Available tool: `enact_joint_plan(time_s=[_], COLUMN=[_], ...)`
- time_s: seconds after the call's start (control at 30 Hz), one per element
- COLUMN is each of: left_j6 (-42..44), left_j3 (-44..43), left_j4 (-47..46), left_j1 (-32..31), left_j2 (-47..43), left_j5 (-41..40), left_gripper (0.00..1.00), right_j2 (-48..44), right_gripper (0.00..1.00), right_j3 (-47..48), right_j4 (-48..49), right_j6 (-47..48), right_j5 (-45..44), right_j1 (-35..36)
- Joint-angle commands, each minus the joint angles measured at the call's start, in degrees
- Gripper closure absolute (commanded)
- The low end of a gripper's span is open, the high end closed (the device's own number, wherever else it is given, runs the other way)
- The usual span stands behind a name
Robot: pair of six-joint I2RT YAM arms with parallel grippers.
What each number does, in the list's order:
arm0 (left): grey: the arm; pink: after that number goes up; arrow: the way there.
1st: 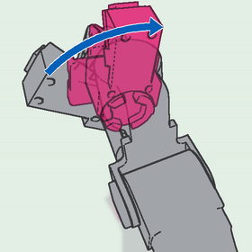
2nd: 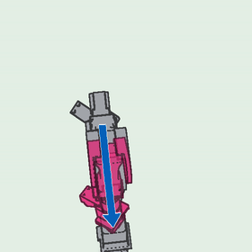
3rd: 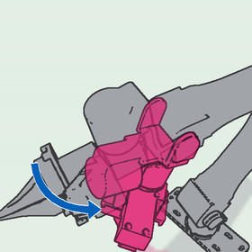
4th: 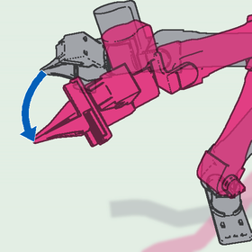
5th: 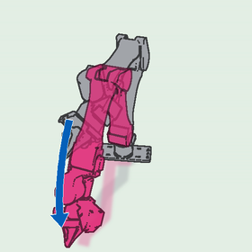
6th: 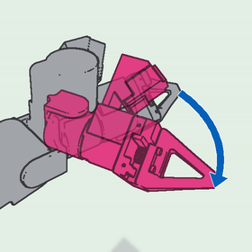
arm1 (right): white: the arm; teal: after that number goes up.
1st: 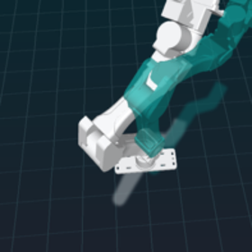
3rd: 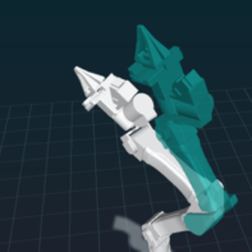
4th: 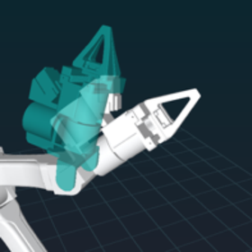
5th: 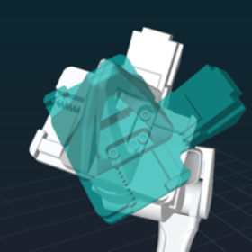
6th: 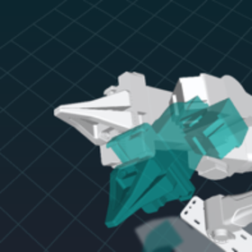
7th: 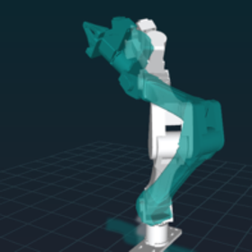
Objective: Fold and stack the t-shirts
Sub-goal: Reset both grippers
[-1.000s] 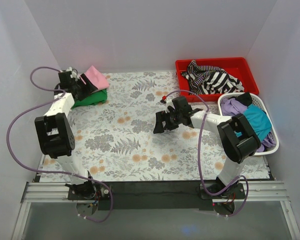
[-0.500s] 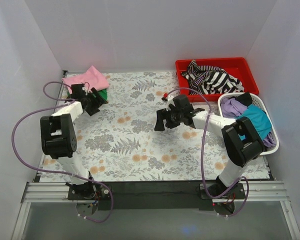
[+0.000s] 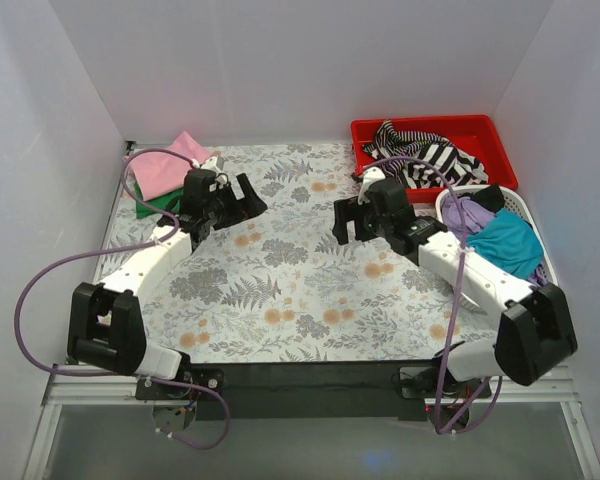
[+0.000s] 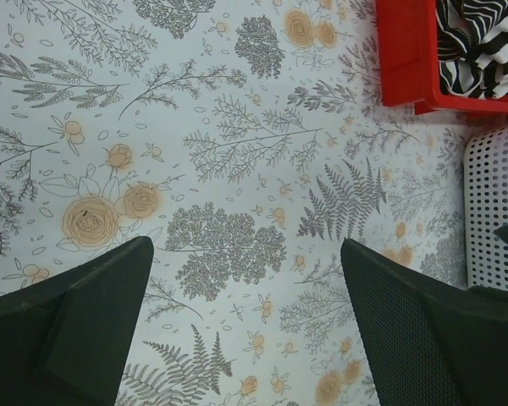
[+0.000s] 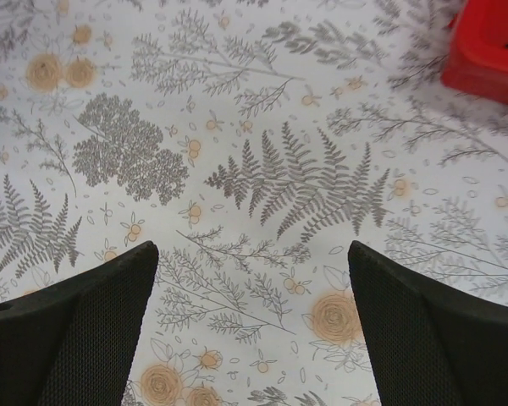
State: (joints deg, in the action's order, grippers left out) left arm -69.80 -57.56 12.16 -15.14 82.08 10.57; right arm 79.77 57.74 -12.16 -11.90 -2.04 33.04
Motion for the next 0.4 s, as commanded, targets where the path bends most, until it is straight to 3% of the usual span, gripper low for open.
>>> enact_joint_plan(time_s=[0.0, 0.37], left_j6=[2.82, 6.60], left_j3=[2.62, 7.81], left_j4=[-0.65, -3.46], left_j1=[-1.91, -3.58], left_j2=[-4.90, -11.85], left_j5=[-6.25, -9.86], left_gripper=[0.07, 0.06], right_j2=[-5.49, -16.74], right_gripper=[0.02, 0.02], right_j3=[-1.22, -12.46], right_j4=[-0.93, 6.89], right_j6=[1.88, 2.50], right_j5=[-6.39, -14.28], right_j1=[0.19, 0.27])
